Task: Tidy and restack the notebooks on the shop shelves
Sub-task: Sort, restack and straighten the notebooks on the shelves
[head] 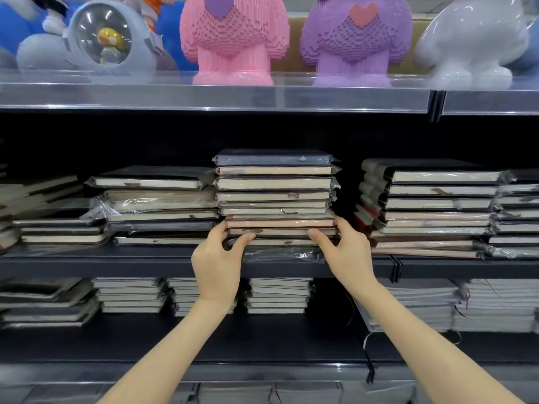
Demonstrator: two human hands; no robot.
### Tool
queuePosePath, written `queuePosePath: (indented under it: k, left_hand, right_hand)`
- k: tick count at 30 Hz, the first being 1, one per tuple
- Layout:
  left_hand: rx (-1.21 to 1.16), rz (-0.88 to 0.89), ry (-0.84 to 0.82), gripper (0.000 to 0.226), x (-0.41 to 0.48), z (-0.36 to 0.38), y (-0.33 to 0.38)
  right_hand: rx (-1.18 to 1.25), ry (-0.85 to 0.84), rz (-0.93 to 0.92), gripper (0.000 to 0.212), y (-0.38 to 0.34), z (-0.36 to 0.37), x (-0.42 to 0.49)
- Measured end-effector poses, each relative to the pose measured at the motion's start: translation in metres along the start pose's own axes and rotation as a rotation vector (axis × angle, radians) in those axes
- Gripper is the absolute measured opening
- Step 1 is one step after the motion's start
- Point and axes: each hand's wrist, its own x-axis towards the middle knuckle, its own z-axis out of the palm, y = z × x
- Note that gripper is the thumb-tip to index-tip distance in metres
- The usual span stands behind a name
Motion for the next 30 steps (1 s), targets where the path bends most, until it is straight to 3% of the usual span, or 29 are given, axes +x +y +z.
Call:
queuePosePath:
  k: [4, 9, 11, 14, 16, 23, 27, 30]
  left_hand:
    - [-0.101, -0.097, -0.09, 0.06, 0.005, -0.012, 0.006]
    - [-0.24, -0.173, -0.231, 0.085, 0.012, -0.017, 0.012]
    - [-0.264, -0.221, -0.235, 0.084, 0.012, -0.014, 0.014]
    - [-0.313, -0.26, -0.246, 0.079, 0.012, -0.009, 0.016]
    - [-0.361, -0.271, -0.234, 0.076, 0.013, -0.004, 0.013]
    - [-0.363, -0.218, -0.162, 0.07, 0.01, 0.004, 0.009]
    - [-0.35, -0.206, -0.148, 0.064, 0.006, 0.007, 0.012]
    - [-0.349, -0.221, -0.122, 0.06, 0.006, 0.009, 0.014]
  right_hand:
    - [0.053, -0.019, 0.019, 0.068, 0.004, -0.001, 0.002]
    - [0.211, -0.123, 0.085, 0.1, -0.003, -0.008, 0.022]
    - [0.245, -0.205, 0.068, 0.088, -0.006, -0.01, 0.031]
    - [0.271, -0.28, 0.014, 0.042, -0.004, -0.011, 0.032]
    - [0.284, -0.267, -0.008, 0.035, -0.001, -0.011, 0.03]
    - [0.413, -0.135, 0.0, 0.034, 0.005, -0.005, 0.019]
    - [0.436, -0.061, -0.001, 0.057, 0.008, -0.006, 0.016]
    - [0.462, 0.008, 0.024, 0.06, 0.009, -0.004, 0.014]
